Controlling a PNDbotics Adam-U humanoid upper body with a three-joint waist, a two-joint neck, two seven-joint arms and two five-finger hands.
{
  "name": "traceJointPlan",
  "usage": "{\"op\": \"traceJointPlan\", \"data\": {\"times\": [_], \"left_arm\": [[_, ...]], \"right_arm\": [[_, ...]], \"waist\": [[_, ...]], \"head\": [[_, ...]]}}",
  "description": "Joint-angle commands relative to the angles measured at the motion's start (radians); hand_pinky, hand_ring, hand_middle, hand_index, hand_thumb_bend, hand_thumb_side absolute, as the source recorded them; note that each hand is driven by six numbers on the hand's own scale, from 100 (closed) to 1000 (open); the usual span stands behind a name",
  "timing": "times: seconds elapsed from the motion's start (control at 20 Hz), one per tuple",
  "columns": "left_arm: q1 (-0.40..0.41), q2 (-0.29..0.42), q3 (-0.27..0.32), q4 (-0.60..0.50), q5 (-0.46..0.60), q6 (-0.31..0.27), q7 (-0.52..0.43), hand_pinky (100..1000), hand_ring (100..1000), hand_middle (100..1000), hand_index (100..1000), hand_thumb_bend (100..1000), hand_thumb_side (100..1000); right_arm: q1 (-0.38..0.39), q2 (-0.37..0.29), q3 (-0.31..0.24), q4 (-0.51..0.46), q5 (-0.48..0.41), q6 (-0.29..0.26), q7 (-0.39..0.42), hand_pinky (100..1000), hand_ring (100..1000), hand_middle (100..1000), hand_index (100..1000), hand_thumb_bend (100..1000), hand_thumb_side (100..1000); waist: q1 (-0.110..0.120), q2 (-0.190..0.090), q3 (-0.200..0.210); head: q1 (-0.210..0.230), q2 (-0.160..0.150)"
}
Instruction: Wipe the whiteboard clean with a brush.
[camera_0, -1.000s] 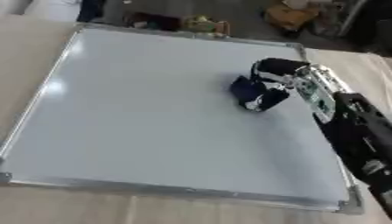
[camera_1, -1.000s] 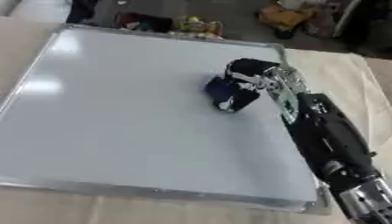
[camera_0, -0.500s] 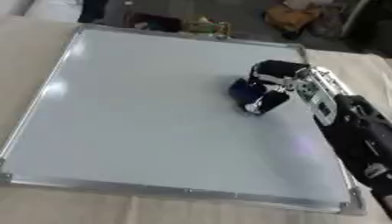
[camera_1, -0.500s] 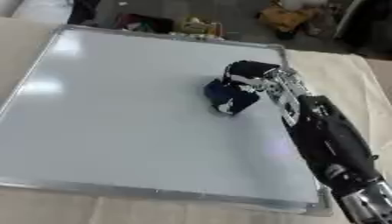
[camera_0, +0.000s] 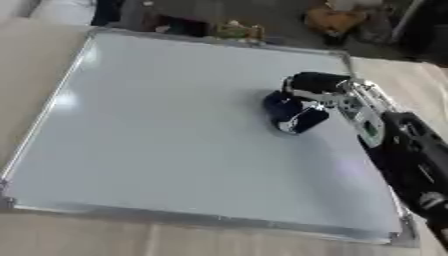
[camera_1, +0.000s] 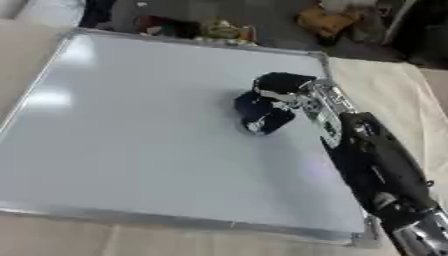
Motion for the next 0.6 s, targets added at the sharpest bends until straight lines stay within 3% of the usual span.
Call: {"op": "traceJointPlan", "data": {"times": [0.05, 0.6], "left_arm": [[-0.008, 0.014, 0.011, -0.015, 0.008, 0.002, 0.0, 701, 585, 542, 394, 320, 859], [-0.009, 0.013, 0.012, -0.017, 0.01, 0.005, -0.002, 704, 585, 541, 391, 318, 861]], "right_arm": [[0.003, 0.005, 0.03, -0.015, 0.016, -0.017, 0.003, 636, 713, 250, 322, 159, 548], [0.011, 0.009, 0.063, -0.077, -0.015, -0.037, 0.019, 632, 700, 246, 322, 138, 498]], "waist": [[0.005, -0.015, 0.004], [0.002, -0.013, 0.005]], "head": [[0.001, -0.016], [0.005, -0.02]]}}
